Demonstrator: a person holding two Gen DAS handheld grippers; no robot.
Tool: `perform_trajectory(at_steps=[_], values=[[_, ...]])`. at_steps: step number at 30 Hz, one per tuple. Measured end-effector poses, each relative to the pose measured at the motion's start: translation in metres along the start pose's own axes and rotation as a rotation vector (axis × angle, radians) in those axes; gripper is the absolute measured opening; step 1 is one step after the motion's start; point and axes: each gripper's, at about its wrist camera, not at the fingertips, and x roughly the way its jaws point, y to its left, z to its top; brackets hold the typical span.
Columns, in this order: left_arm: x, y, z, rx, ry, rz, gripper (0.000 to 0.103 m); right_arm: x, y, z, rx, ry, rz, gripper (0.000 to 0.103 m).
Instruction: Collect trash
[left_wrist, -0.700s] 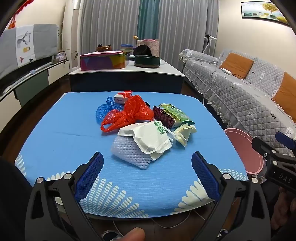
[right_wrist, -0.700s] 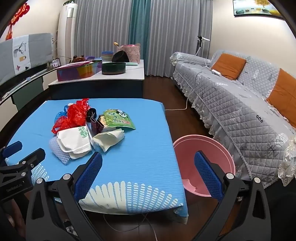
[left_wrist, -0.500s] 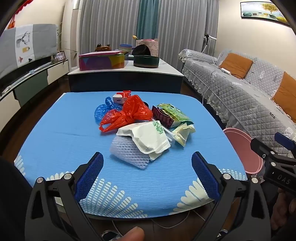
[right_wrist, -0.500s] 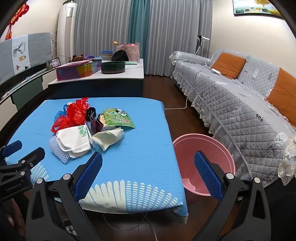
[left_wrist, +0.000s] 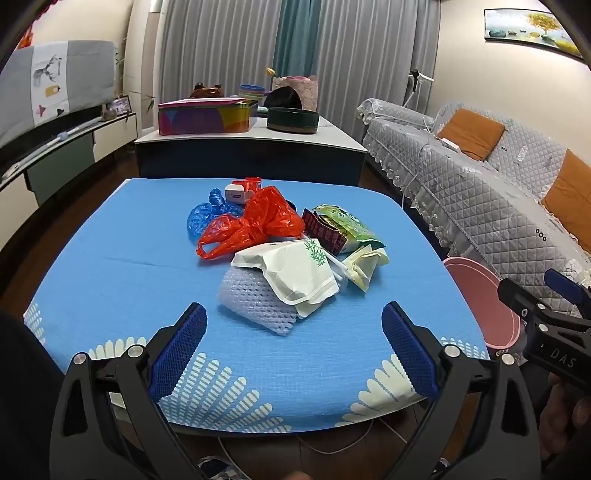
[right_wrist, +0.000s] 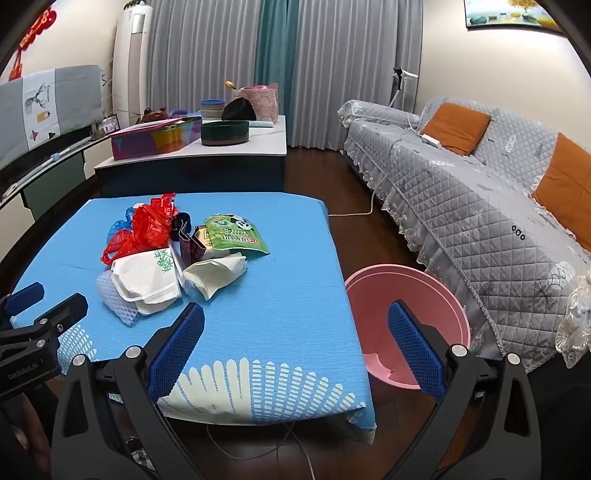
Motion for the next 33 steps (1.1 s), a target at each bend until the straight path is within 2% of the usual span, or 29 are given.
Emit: perform_trajectory(at_steps=[33], values=[[-0.0034,-0.0014,0.0007,0.005,-0.005,-0.018,0.092,0.0012,-0.0009,-0.0002,0.002,0.005,0.001,0.098]])
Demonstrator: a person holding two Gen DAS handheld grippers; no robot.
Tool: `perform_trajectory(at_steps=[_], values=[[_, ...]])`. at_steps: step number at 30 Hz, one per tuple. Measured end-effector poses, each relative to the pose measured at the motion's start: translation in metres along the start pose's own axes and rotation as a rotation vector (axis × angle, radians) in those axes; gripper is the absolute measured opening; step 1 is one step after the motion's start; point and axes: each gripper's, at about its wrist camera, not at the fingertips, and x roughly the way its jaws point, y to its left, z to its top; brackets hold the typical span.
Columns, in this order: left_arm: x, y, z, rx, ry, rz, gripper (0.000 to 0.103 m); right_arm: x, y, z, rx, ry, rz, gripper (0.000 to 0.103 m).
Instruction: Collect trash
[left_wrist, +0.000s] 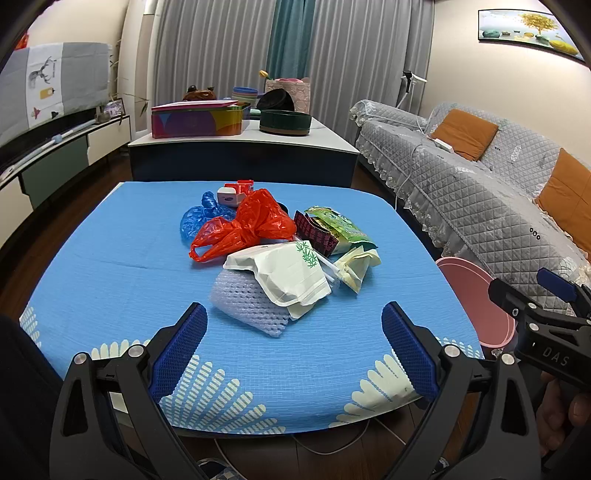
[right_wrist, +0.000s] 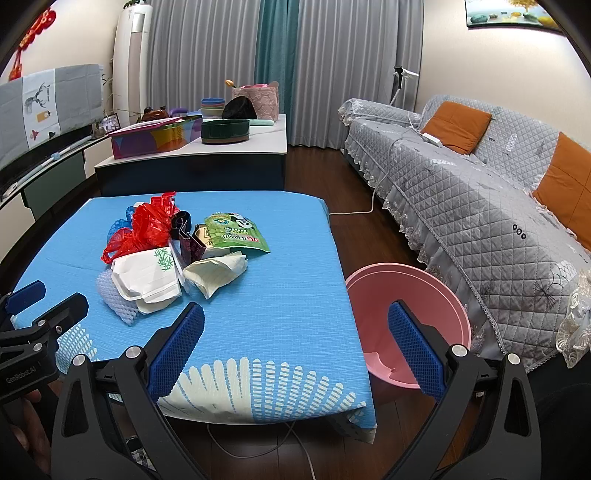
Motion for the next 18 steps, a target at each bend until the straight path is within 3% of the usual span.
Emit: perform_trajectory(at_steps=[18], values=[[-0.0003,-0.0004,0.0005,0.001,0.000,-0.001,0.092,0.0001,-0.0011,0.0011,0.001,0.001,0.000,0.098]])
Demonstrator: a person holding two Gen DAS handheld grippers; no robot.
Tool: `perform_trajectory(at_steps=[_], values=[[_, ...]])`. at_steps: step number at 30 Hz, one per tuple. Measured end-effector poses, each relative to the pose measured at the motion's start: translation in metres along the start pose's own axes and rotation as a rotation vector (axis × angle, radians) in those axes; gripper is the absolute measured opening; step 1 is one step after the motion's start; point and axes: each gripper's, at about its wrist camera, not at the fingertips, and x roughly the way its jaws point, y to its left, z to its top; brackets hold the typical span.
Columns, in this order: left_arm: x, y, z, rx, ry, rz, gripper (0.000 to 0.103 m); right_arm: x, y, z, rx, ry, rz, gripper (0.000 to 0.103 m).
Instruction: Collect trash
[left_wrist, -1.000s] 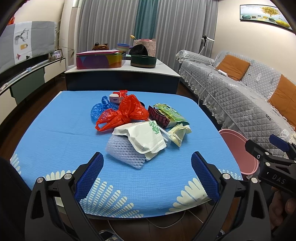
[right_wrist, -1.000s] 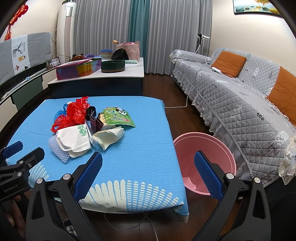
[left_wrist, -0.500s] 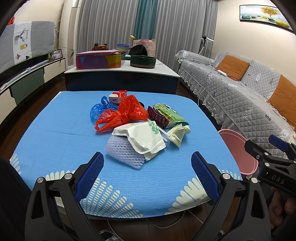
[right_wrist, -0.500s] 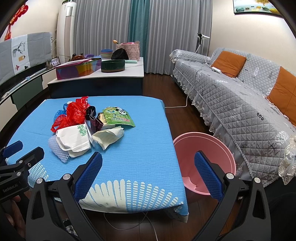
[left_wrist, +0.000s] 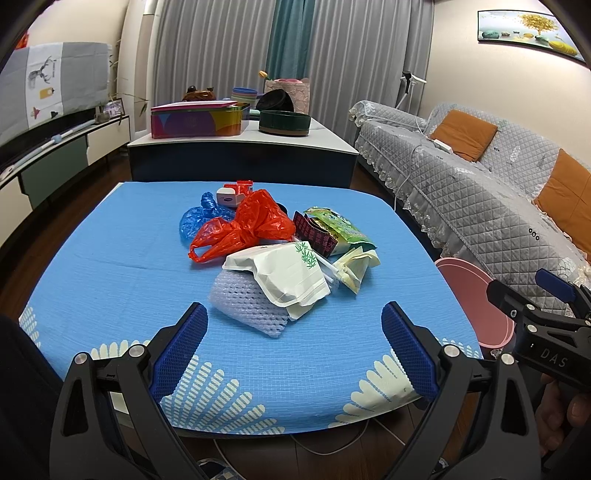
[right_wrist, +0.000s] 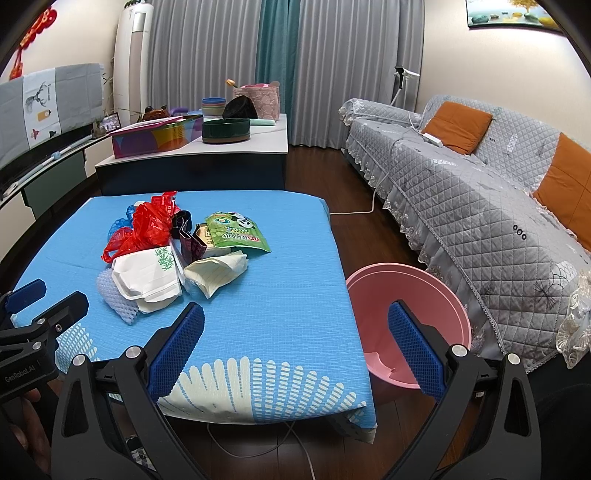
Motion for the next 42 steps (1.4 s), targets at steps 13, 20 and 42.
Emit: perform_trajectory(at_steps=[13,20,42], values=[[0.001,-0.003,0.004,-0.004,-0.001,-0.011,0.085,0.003,0.005,-0.005,0.004,0.012,0.030,0.088],[0.009,-0.002,0.006,-0.030,0.019,-0.027,0.068,0.003,0.010,0.000,0.015,0.021,0.106,0.063],[0.069,0.026,0.020,-0.099,0.072,0.032,0.038,0.097,0.050,0.030,0.096,0.150,0.306,0.043]])
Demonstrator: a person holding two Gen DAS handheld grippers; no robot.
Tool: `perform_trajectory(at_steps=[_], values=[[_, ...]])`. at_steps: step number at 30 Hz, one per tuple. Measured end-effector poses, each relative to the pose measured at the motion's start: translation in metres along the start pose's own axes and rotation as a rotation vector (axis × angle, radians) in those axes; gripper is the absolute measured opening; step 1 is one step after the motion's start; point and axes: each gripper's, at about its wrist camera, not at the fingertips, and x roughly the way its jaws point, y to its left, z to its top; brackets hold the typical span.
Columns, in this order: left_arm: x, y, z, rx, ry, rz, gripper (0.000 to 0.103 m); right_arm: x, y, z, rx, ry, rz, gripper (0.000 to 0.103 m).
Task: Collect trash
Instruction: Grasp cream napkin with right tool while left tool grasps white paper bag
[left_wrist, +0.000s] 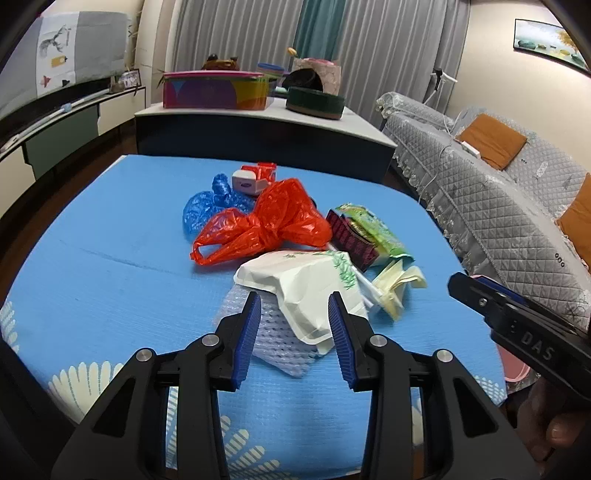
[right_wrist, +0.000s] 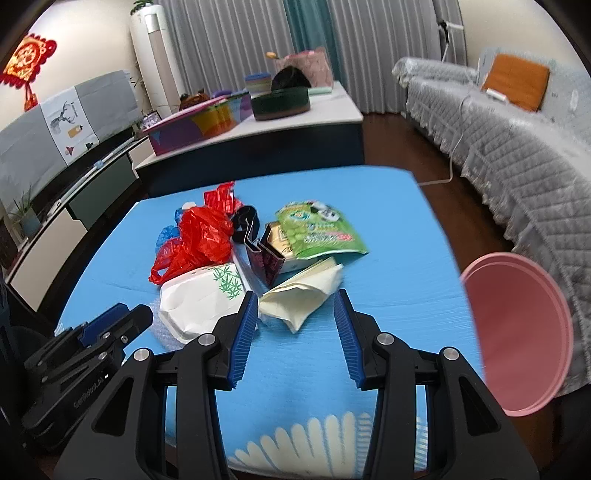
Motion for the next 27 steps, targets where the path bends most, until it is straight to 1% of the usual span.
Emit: perform_trajectory(at_steps=[5,9,14,17,19,20,21,22,23,25,27], values=[[0.014,0.005,0.001,-0.006,0.024,-0.002,0.038,0.026,-0.001,0.004,0.032,0.032,0.027,0.044],[0.023,0.007,0.002,-0.012,0.048,-0.010,0.038,0.047,0.001,0.008,0.060,0.064,0.069,0.044],[0.033,0.008,0.002,-0.023,0.080,-0.022,0.038,0.064,0.005,0.009,0.067,0.099,0.075,0.044],[0.037,0.005,0.002,-0.021,0.091,-0.034,0.038,0.067,0.004,0.009,0.070,0.104,0.073,0.043],[0.039,0.004,0.001,-0.019,0.097,-0.037,0.038,0.068,0.004,0.009,0.062,0.108,0.064,0.036],[0.040,0.004,0.002,-0.021,0.098,-0.039,0.038,0.069,0.003,0.008,0.062,0.111,0.063,0.034],[0.040,0.004,0.002,-0.022,0.096,-0.039,0.038,0.070,0.002,0.008,0.063,0.114,0.059,0.029],[0.040,0.003,0.002,-0.024,0.097,-0.040,0.035,0.070,0.000,0.008,0.064,0.117,0.055,0.023],[0.041,0.002,0.001,-0.025,0.100,-0.042,0.033,0.070,-0.001,0.008,0.064,0.120,0.053,0.020],[0.042,0.000,0.001,-0.020,0.104,-0.042,0.024,0.069,-0.004,0.007,0.063,0.121,0.050,0.009],[0.042,-0.001,0.001,-0.017,0.105,-0.041,0.023,0.066,-0.005,0.006,0.053,0.113,0.034,0.004]])
